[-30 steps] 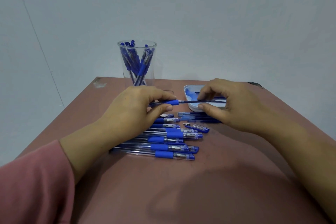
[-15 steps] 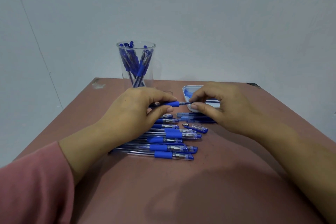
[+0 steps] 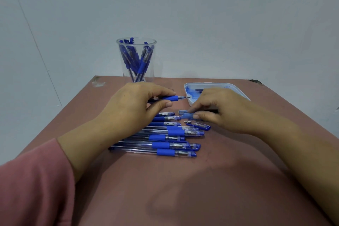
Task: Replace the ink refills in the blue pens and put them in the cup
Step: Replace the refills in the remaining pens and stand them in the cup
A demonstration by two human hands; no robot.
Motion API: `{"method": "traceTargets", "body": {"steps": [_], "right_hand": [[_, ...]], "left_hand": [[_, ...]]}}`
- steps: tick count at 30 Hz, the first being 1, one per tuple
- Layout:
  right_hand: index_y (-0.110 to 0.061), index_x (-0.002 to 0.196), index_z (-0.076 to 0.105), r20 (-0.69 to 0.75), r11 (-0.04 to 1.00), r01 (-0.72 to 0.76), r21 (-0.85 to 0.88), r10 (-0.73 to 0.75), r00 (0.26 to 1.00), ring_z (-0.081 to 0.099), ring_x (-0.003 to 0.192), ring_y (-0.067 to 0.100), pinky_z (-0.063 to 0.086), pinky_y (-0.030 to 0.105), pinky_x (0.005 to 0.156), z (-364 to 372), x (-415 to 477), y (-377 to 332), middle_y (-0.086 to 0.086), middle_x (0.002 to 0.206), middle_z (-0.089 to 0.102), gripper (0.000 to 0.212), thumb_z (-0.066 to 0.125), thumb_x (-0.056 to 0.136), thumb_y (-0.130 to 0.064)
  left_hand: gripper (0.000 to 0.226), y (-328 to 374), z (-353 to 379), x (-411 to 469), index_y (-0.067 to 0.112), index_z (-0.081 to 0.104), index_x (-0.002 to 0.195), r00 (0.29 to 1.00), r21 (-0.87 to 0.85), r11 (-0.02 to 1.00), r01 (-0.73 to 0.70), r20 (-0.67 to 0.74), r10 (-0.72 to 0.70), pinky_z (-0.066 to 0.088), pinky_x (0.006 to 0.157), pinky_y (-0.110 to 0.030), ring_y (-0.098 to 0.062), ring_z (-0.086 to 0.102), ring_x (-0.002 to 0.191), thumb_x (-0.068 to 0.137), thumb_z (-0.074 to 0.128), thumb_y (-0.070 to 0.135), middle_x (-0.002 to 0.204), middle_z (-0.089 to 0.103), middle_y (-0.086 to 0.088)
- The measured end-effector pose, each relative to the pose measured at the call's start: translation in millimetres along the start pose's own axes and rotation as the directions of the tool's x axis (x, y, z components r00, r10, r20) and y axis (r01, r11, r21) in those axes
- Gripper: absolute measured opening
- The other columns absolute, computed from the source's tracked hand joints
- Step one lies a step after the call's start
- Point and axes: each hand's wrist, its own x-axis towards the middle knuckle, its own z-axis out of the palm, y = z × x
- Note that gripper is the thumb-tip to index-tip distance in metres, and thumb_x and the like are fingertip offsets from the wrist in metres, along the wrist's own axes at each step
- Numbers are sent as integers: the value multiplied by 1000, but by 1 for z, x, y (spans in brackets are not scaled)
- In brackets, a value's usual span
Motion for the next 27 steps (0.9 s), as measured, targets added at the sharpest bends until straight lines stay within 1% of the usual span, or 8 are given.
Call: {"method": "traceTargets", "body": {"steps": [3,7,10,13,18,21,24,27], "right_hand": [[-31,105,71,65,999,-1,-39,3,998,51,89,2,41,21,80,2,2,-6,-14,90,58,18,63,89,-35],[-29,101,73,87,997,-35,-74,41,995,50,85,5,41,24,77,2,8,-13,-14,84,53,20,63,88,-41],[-31,97,73,125,995,-58,-77,67,990,49,82,3,40,22,73,1,10,-14,-14,79,49,21,64,86,-45],[-31,99,73,160,993,-67,-94,81,984,46,79,1,37,17,68,1,11,-14,-14,78,45,19,64,87,-43],[-32,100,74,168,992,-65,-104,82,982,46,76,-1,35,17,64,3,15,-14,-13,78,45,19,66,86,-43],[-33,98,73,171,995,-47,-91,62,983,46,76,-1,36,17,65,5,17,-14,-13,80,46,16,67,86,-41],[-31,94,72,172,997,-43,-68,54,984,49,78,1,40,18,68,6,19,-14,-14,82,49,12,69,85,-38],[-30,90,69,180,998,-54,-31,59,982,50,79,0,38,16,67,6,19,-13,-16,83,50,8,70,85,-36]], "left_hand": [[28,0,1,0,35,69,115,1000,13,1000,2,7,-2,45,76,-11,14,53,78,87,65,36,87,53,34],[28,-1,1,0,35,68,115,1000,20,1000,3,8,-4,43,76,-9,14,52,77,87,64,36,88,53,32],[28,-1,1,0,35,69,114,1000,20,1000,5,3,-5,44,76,-10,13,52,76,87,64,36,88,53,32],[27,0,1,0,35,69,114,1000,19,1000,2,0,-2,47,77,-15,10,52,77,87,65,36,88,52,32],[28,0,1,0,36,69,114,1000,12,1000,8,3,-8,46,77,-16,13,50,76,87,64,36,88,52,33],[27,-1,2,0,36,69,114,1000,11,1000,9,2,-9,45,75,-14,14,51,76,87,65,36,87,52,33],[27,0,2,0,35,69,114,1000,14,1000,10,-1,-10,46,75,-16,9,53,77,87,65,35,87,52,32],[28,0,1,0,34,69,114,1000,11,1000,12,-1,-12,49,77,-19,4,56,81,87,66,34,88,54,31]]}}
